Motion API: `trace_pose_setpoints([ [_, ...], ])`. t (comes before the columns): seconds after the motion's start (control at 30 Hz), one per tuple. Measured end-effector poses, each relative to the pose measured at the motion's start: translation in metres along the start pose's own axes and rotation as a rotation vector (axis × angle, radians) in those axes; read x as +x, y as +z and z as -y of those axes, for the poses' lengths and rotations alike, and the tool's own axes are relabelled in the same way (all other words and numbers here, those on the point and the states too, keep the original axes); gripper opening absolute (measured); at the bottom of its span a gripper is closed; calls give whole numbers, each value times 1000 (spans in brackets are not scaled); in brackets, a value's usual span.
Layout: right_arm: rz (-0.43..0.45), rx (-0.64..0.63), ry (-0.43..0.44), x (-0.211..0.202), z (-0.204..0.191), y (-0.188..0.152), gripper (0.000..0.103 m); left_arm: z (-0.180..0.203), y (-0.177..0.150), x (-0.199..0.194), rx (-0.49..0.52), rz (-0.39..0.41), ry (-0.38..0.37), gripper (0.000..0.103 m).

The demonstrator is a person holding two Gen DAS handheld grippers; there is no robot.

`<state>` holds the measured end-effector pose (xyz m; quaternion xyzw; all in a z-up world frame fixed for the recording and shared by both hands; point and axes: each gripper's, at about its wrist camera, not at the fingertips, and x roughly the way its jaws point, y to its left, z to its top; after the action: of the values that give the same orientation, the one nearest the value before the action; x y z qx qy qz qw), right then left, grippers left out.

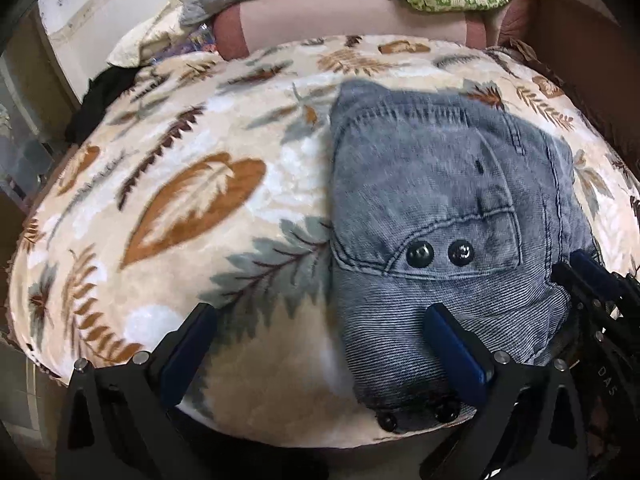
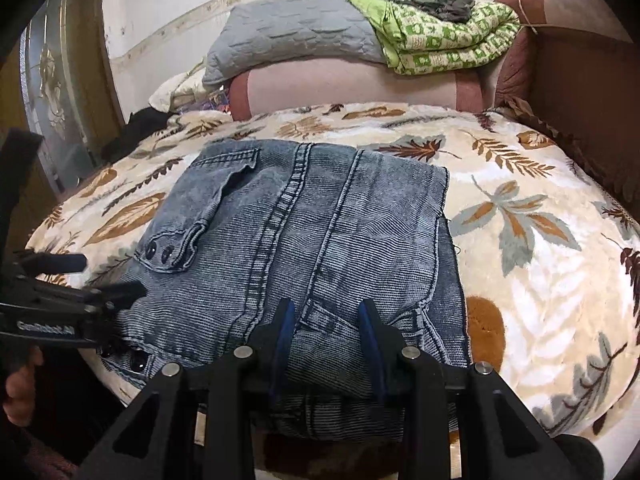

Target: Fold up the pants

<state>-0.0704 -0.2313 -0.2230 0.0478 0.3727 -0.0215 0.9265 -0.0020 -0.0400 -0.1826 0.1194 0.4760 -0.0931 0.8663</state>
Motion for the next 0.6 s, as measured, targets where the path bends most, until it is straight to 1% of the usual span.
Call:
trace_pose_setpoints([
  [0.03,-29,15,10,-1,2,5,38,-2,1,-6,0,13,8,103],
  [0.1,-73,47,32,-4,7,14,49,-6,4,-19,0,50,22,103],
  [0.13,-85,56,31,-7,8,18,52,-7,4,-24,-1,64,24,103],
  [0.17,-82,53,20,-10,7,21,57,-9,6,-31,-2,82,24,103],
  [0.2,-70,45,4,-15,6,25,60,-10,7,-35,-3,91,22,103],
  [0.3,-26,12,-40,-33,0,36,60,-13,10,-47,-7,103,24,103],
  [0.43,8,-17,-33,-52,-10,48,61,-12,10,-62,-5,124,17,103],
  [0.53,11,-16,-30,-60,-16,52,63,-12,9,-72,0,147,10,103],
  [0.6,2,-25,-50,-64,-21,55,63,-12,9,-78,3,156,8,103],
])
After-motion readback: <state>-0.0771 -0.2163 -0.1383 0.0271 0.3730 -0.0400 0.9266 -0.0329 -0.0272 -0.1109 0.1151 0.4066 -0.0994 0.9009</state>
